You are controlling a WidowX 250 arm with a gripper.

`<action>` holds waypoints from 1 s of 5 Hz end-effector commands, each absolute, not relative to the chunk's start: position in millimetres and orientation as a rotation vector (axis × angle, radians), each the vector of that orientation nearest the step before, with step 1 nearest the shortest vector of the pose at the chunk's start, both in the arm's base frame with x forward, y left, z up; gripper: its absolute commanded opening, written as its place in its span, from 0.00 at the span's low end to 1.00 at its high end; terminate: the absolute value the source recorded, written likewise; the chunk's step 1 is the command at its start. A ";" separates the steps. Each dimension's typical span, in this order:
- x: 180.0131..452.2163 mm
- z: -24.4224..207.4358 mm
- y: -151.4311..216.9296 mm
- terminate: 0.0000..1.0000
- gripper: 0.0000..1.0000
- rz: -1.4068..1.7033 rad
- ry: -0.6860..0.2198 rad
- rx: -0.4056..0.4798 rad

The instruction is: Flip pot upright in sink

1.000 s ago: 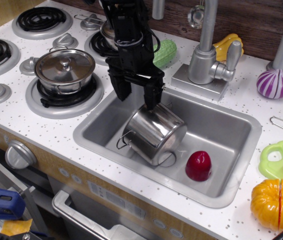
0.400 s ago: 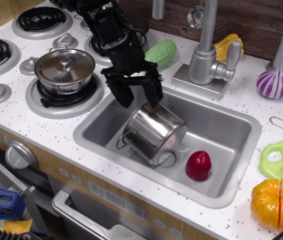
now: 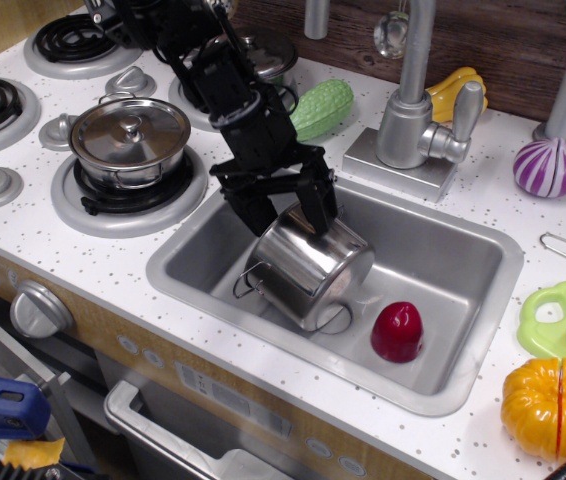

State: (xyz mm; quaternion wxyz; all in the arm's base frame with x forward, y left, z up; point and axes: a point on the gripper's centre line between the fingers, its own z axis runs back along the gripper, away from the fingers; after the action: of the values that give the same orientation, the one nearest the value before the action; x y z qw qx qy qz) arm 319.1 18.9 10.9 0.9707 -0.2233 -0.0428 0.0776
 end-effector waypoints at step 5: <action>321.6 22.0 -10.6 0.00 0.00 0.122 -0.238 -0.080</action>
State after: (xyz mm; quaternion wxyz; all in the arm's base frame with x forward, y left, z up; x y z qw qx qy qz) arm 310.6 -10.5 -1.3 0.9952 -0.0100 -0.0776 0.0585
